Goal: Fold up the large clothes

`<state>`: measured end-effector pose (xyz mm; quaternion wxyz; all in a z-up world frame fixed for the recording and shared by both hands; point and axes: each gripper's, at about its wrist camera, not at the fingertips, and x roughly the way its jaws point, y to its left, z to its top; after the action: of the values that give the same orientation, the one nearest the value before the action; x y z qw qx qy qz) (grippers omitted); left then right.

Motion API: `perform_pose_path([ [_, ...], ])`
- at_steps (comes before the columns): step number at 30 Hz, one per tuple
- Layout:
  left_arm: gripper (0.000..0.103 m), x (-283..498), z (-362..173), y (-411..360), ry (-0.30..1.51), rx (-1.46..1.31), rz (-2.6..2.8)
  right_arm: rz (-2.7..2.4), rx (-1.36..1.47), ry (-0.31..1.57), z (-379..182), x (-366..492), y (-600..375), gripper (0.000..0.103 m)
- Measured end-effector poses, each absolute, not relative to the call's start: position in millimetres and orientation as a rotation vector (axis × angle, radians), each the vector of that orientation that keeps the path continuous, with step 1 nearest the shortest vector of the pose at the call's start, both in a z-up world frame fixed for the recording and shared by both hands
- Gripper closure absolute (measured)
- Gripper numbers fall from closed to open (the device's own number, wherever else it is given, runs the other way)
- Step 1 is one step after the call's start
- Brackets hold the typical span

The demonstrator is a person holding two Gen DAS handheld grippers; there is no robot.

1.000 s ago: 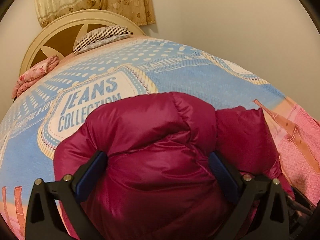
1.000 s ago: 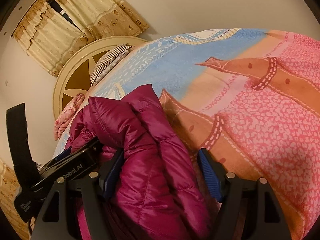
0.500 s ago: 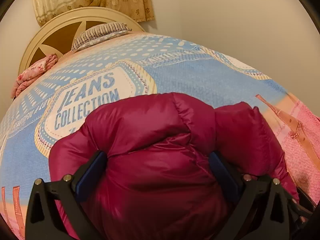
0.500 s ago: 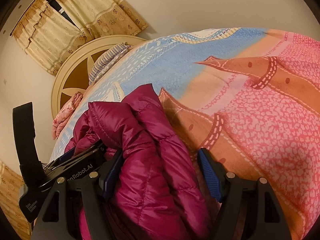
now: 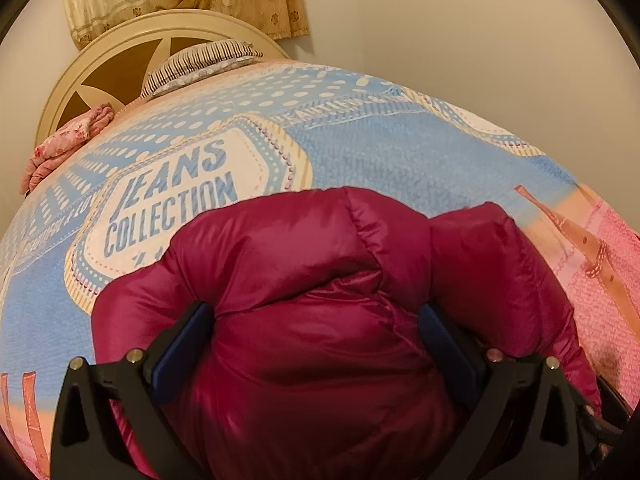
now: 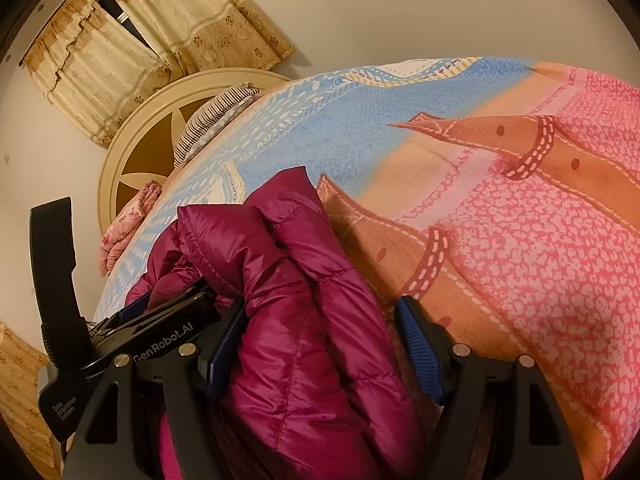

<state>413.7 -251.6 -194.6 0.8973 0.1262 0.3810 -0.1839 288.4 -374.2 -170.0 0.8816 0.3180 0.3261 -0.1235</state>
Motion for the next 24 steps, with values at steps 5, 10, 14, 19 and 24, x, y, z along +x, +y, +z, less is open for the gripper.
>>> perform_pose_path([
  [5, 0.000, 413.7, -194.9, -252.0, 0.789, 0.261, -0.382, -0.260, 0.661, 0.681, -169.3, 289.1, -372.5, 0.029],
  [10, 0.000, 413.8, -194.9, -252.0, 0.789, 0.261, -0.382, -0.260, 0.660, 0.680, -169.2, 289.0, -372.7, 0.029],
  [14, 0.000, 413.9, -195.1, -252.3, 0.790, 0.262, -0.381, -0.261, 0.659, 0.681, -169.1, 289.1, -372.0, 0.029],
  [19, 0.000, 414.5, -195.9, -253.2, 0.791, 0.263, -0.382, -0.261, 0.658, 0.682, -169.2, 289.4, -372.3, 0.029],
  [24, 0.000, 414.5, -195.9, -253.1, 0.792, 0.262, -0.382, -0.262, 0.658, 0.681, -169.2, 289.4, -371.3, 0.029],
])
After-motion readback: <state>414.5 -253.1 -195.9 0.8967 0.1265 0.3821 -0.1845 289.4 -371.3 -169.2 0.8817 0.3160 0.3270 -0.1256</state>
